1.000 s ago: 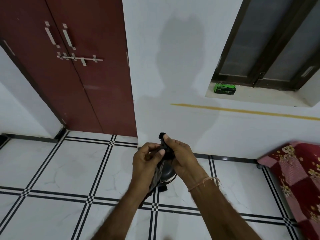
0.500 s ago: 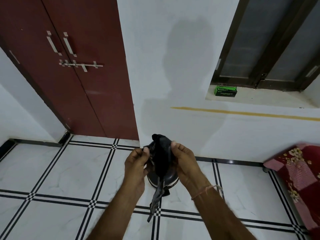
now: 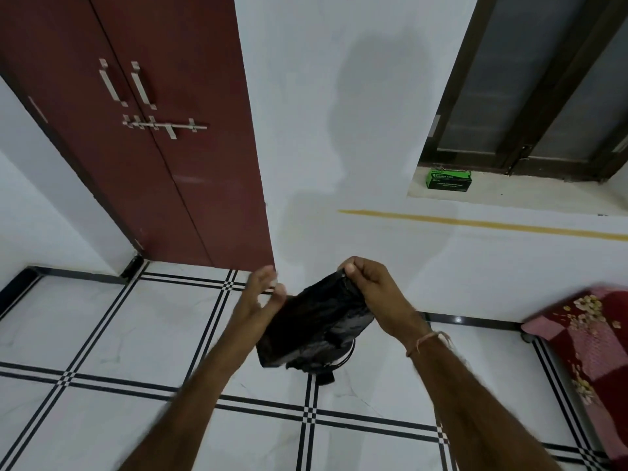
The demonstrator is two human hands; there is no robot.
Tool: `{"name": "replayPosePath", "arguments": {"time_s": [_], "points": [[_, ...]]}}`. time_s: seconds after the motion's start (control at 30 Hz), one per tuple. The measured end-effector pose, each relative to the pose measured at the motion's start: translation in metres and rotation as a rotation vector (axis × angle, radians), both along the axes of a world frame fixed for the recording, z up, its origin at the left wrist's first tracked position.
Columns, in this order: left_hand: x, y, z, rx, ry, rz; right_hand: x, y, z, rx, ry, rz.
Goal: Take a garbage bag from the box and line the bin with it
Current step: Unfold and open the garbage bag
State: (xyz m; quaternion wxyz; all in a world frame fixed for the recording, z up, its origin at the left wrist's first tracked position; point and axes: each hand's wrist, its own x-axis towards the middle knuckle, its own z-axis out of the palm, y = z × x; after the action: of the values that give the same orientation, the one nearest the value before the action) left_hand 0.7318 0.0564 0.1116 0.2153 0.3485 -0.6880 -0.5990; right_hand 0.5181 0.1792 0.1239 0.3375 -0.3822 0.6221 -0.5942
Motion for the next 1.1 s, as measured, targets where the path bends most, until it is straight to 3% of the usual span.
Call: {"name": "replayPosePath", "arguments": {"time_s": [0.13,0.3,0.37,0.43,0.47,0.5,0.57,0.63,0.87,1.1], "points": [[-0.03,0.005,0.017,0.078,-0.067,-0.323,-0.008,-0.009,0.012,0.044,0.009,0.216],[-0.039,0.016,0.031,0.282,0.013,-0.288,-0.023,-0.015,0.02,0.081,-0.061,0.251],[-0.044,0.024,0.031,0.352,0.073,-0.191,-0.023,-0.023,0.016,0.11,0.197,0.032],[-0.051,0.031,0.024,0.304,0.122,-0.035,-0.014,-0.016,0.011,0.117,0.507,-0.443],[-0.054,0.033,0.021,0.249,0.13,0.029,-0.001,-0.008,0.015,0.082,0.487,-0.59],[-0.056,0.036,0.02,0.191,0.13,0.068,0.011,-0.002,0.018,0.061,0.349,-0.579],[-0.06,0.038,0.018,0.089,0.094,0.071,0.028,0.007,0.023,0.151,-0.092,-0.306],[-0.06,0.04,0.016,0.023,0.042,0.032,0.032,0.013,0.021,0.262,-0.357,-0.094],[-0.059,0.045,0.014,0.042,0.063,0.02,0.025,0.015,0.01,0.206,-0.497,-0.073],[-0.052,0.039,-0.001,0.57,0.193,0.208,0.025,0.014,0.006,0.234,-0.615,-0.173]]}}
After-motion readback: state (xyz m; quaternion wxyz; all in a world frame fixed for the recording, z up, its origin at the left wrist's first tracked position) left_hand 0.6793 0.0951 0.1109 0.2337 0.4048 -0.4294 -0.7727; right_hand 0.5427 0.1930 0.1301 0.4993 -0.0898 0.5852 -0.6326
